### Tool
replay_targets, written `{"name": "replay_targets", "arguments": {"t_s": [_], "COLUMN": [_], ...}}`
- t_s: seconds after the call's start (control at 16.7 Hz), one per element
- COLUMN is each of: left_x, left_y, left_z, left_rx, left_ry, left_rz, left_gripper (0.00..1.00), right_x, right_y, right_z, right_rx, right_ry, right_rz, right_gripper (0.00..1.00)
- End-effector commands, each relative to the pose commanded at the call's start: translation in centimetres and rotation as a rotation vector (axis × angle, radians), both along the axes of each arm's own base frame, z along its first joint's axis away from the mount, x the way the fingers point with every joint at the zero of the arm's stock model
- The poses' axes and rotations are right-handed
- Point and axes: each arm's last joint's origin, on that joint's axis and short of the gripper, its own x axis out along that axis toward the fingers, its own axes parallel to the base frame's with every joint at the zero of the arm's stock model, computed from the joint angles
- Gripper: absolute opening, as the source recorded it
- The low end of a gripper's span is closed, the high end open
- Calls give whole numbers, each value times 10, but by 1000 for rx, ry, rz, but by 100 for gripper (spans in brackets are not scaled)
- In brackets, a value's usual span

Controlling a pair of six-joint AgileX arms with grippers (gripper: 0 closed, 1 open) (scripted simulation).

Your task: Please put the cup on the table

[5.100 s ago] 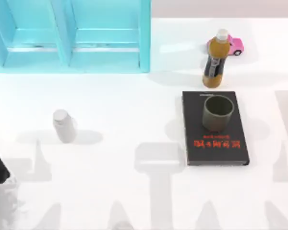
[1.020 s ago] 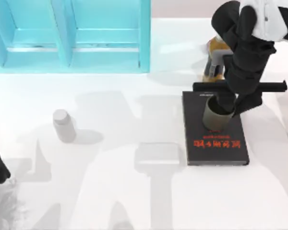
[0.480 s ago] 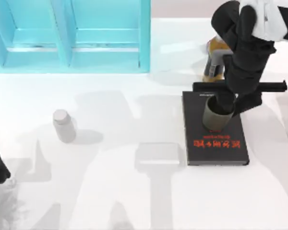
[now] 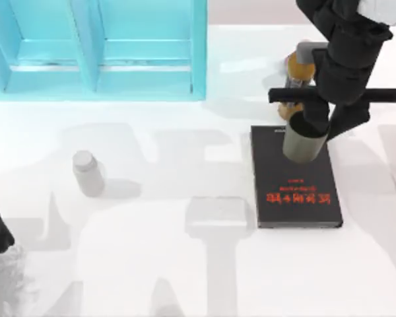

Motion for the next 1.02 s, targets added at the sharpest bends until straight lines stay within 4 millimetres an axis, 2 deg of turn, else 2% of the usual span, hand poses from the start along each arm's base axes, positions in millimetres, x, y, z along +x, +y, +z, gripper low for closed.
{"name": "replay_targets", "arguments": {"t_s": [0.24,0.36,0.6,0.84,1.02], "left_x": [0,0,0,0,0], "left_y": [0,0,0,0,0], "left_z": [0,0,0,0,0], "left_rx": [0,0,0,0,0], "left_ry": [0,0,0,0,0], "left_rz": [0,0,0,0,0], "left_gripper": [100,100,100,100,100], "right_x": [0,-2,-13,-41,-58], "right_y": [1,14,65,121,145], "right_z": [-2,2,17,35,41], "right_rx": [-2,-3,-20,-39,-53], "right_ry": [5,3,-2,-13,-12], "right_rz": [0,2,2,0,0], "right_gripper": [0,0,0,0,0]}}
